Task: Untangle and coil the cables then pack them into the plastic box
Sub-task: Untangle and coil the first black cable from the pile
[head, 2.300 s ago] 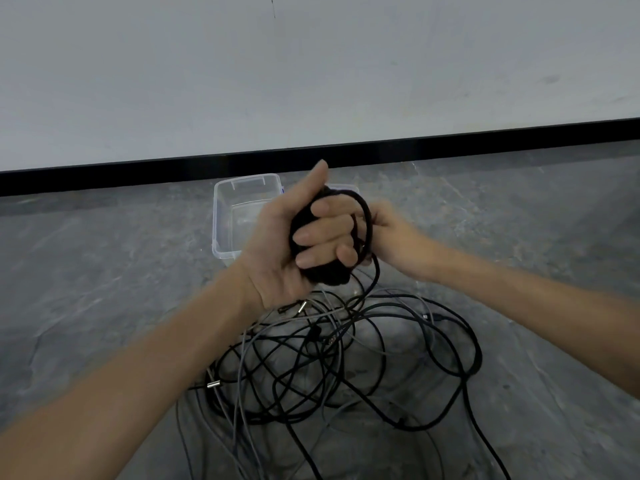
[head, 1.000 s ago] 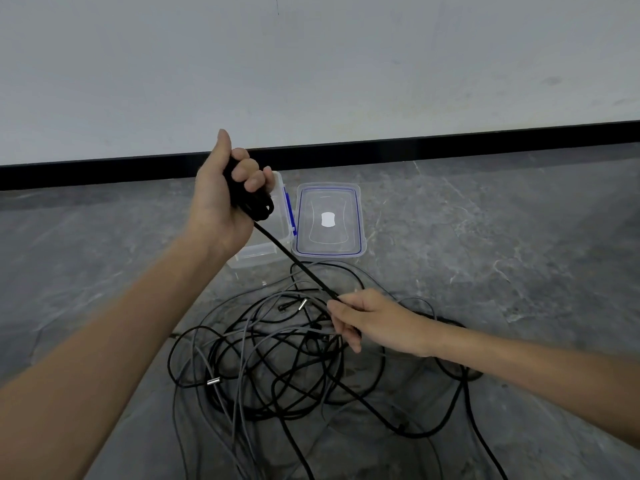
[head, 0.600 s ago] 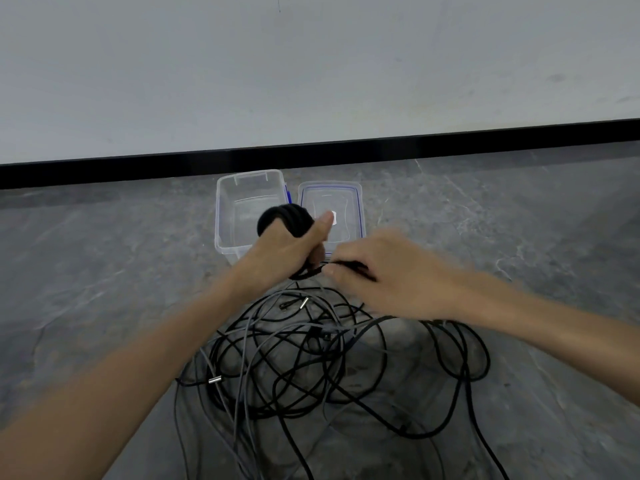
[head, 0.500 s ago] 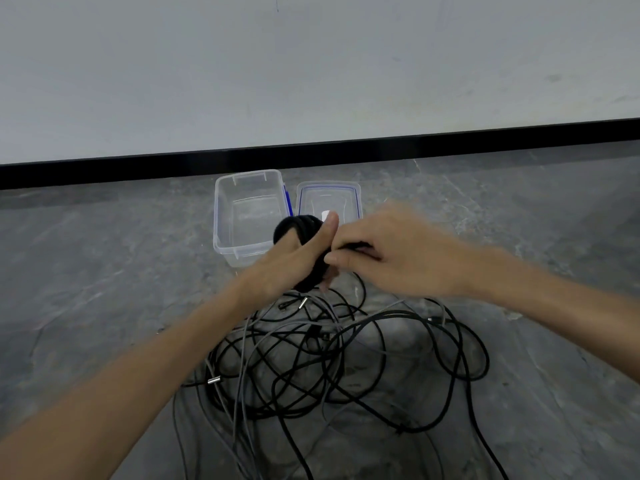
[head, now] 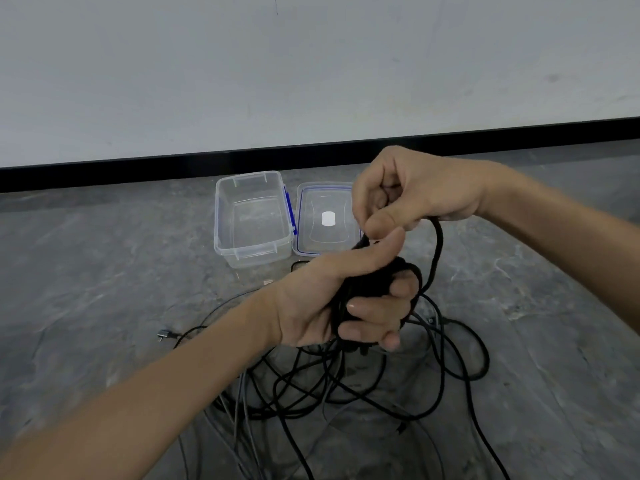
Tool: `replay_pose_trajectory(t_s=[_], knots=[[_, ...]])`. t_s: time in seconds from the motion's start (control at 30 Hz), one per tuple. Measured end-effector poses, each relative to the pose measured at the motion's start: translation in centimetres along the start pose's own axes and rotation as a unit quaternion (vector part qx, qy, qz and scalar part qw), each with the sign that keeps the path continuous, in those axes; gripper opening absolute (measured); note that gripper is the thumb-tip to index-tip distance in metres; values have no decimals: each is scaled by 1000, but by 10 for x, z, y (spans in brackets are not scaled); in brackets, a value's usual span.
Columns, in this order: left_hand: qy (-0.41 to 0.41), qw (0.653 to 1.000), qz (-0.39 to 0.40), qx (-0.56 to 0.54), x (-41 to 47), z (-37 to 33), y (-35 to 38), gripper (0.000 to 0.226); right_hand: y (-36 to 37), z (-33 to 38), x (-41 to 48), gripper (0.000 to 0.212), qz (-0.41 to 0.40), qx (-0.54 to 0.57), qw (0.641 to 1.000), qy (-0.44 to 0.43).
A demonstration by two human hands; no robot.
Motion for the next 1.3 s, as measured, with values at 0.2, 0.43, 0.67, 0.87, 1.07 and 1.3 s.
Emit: replay_pose_trajectory(t_s=[0.2, 0.43, 0.67, 0.87, 1.07, 1.3], knots=[[42, 994, 47, -90, -5, -18, 6, 49, -4, -32, -3, 46, 13, 198, 980, -4], [128, 975, 67, -170, -11, -46, 4, 51, 29, -67, 6, 44, -80, 323, 943, 25], [318, 934, -81, -140, -21, -84, -9, 52, 66, -86, 15, 51, -104, 198, 973, 56], [393, 844, -362, -47, -40, -90, -41, 51, 109, -91, 11, 30, -148, 36, 985, 75], [289, 810, -480, 175, -50, -67, -73, 46, 118, -75, 8, 31, -151, -200, 963, 103], [40, 757, -476, 446, -52, -30, -87, 66, 92, -23, 8, 33, -130, -379, 909, 118]])
Point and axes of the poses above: each hand's wrist, its own x-axis towards the middle knuckle, its own y-axis out of the palm, z = x × y, the point moved 3 cm from there along x, towards the middle knuckle, and after that the axes turned 9 degrees about z, right-handed, at the moved point
